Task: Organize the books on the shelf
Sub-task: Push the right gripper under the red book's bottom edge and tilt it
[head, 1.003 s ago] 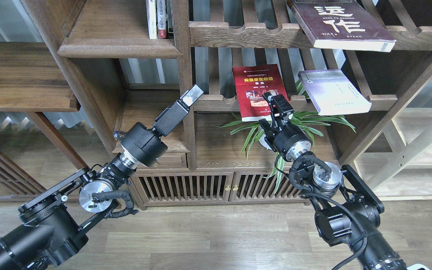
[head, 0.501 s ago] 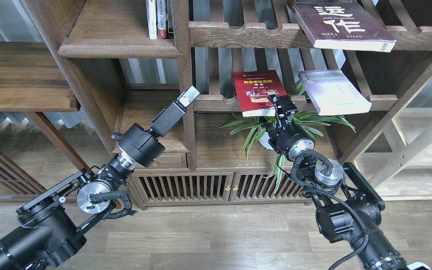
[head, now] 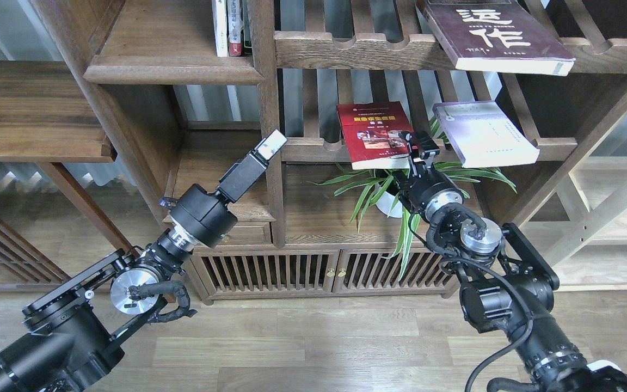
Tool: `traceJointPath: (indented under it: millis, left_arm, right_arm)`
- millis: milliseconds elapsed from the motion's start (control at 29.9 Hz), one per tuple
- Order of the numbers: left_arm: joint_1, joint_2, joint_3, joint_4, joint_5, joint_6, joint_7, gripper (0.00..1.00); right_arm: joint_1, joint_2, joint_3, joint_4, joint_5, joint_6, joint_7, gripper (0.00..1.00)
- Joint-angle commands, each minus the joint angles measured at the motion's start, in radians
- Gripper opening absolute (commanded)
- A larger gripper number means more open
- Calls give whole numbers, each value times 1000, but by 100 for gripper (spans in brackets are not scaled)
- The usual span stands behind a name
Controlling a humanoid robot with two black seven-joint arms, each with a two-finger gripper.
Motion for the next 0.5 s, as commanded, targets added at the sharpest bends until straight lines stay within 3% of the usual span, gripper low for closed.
traceJointPath:
  millis: [0, 100, 234, 468]
  left_arm:
    - [1, 0, 0, 3, 0, 0, 0, 98]
    - [1, 0, 0, 5, 0, 0, 0, 98]
    - [1, 1, 0, 6, 0, 0, 0, 98]
    - [1, 1, 0, 5, 0, 0, 0, 98]
  right_arm:
    - [1, 0, -1, 0, 1, 12, -2, 80]
    - [4, 0, -12, 0, -1, 13, -3, 77]
    - [3, 0, -20, 0, -7, 13, -5, 63]
    - [4, 0, -44, -3, -31, 15, -5, 57]
